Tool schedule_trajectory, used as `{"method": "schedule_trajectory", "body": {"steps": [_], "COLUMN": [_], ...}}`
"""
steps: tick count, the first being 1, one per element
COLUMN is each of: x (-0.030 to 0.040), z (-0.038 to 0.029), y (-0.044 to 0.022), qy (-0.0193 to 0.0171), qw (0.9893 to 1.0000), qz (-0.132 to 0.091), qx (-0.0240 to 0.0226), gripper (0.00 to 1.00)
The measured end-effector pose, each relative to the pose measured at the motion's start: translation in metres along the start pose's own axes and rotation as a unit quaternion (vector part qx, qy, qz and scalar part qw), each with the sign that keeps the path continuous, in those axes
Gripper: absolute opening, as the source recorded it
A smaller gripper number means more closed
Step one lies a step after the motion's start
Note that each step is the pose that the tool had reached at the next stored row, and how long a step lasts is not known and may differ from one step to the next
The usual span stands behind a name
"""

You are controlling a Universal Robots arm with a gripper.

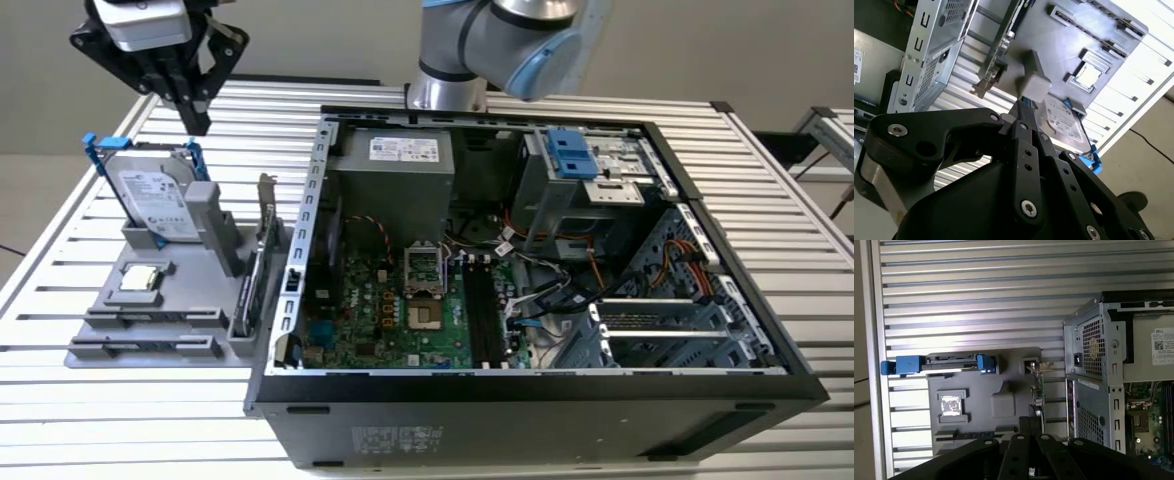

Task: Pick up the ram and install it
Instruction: 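Reach for the ram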

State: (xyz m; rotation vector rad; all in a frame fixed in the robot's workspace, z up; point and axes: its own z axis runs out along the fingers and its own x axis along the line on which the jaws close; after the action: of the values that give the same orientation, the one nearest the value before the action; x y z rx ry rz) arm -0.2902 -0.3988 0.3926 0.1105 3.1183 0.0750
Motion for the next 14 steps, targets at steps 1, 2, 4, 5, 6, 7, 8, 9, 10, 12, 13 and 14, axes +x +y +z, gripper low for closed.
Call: {"method": "schedule_trajectory", "body": {"steps": [1,2,4,5,6,7,8,9,10,12,13,14], "x": [0.0012,0.0022,0.0043,0.0054,0.0065,0.0075,0.0084,0.0095,0.0105,0.0124,0.0134,0.0144], "z": [0.0,0.0,-0.0001,-0.0001,-0.0001,-0.0002,-0.0002,-0.0002,-0.0002,-0.0003,-0.0003,-0.0003], "y": [-0.0001,-0.0002,-0.0003,-0.0004,-0.0005,-0.0005,-0.0006,-0.0007,-0.0007,-0.0009,-0.001,-0.001], "qy": [0.0,0.0,0.0,0.0,0.0,0.0,0.0,0.0,0.0,0.0,0.0,0.0], "qw": [1.0,1.0,1.0,1.0,1.0,1.0,1.0,1.0,1.0,1.0,1.0,1.0], "qz": [0.0,0.0,0.0,0.0,0.0,0.0,0.0,0.0,0.0,0.0,0.0,0.0], "qx": [0.0,0.0,0.0,0.0,0.0,0.0,0.0,0.0,0.0,0.0,0.0,0.0], "gripper": [0.0,0.0,0.0,0.0,0.0,0.0,0.0,0.0,0.0,0.0,0.0,0.0]}}
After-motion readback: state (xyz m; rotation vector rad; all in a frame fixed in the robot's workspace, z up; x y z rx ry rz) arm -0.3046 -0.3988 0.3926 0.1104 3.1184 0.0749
